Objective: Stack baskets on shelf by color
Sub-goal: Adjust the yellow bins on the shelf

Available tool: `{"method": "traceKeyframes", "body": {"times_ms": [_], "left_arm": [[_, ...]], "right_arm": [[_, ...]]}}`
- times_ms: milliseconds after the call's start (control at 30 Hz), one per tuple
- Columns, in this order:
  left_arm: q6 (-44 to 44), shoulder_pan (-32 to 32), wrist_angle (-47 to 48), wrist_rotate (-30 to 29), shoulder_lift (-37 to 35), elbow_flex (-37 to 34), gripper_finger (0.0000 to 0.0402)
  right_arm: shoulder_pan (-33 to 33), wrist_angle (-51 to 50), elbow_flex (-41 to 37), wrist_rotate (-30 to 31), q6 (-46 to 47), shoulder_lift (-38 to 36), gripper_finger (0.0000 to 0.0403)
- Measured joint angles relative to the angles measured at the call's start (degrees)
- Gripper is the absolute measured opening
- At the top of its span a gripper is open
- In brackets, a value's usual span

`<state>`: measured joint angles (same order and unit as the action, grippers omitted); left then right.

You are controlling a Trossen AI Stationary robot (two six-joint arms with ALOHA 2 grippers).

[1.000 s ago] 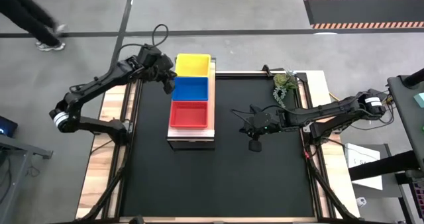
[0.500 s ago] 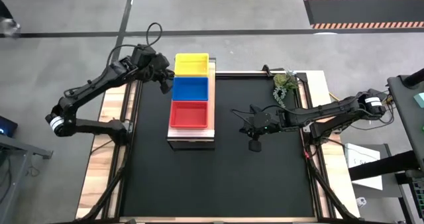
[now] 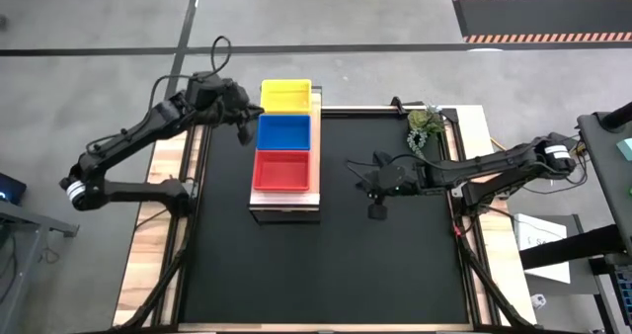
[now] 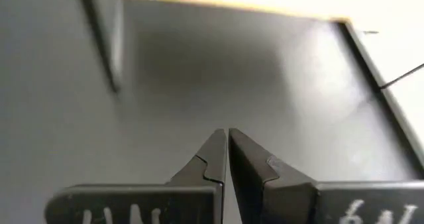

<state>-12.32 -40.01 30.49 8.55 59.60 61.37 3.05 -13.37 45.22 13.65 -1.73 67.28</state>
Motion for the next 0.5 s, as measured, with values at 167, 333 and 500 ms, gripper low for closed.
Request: {"method": "traceKeyframes", "body": {"times_ms": [167, 333, 500], "left_arm": [[-0.3, 3.2, -12.0, 0.1, -6.4, -6.7, 0.0000], [-0.7, 2.9, -20.7, -0.1, -11.9, -13.0, 0.0000], [-3.6, 2.8, -23.0, -0.5, -14.3, -16.1, 0.0000]], "right_arm": [[-5.4, 0.5, 4.8, 1.3, -6.0, -0.5, 0.0009], [-14.8, 0.4, 11.1, -6.4, -13.2, 0.1, 0.0009], [-25.9, 0.6, 17.7, -18.0, -18.8, 3.3, 0.0009]]}}
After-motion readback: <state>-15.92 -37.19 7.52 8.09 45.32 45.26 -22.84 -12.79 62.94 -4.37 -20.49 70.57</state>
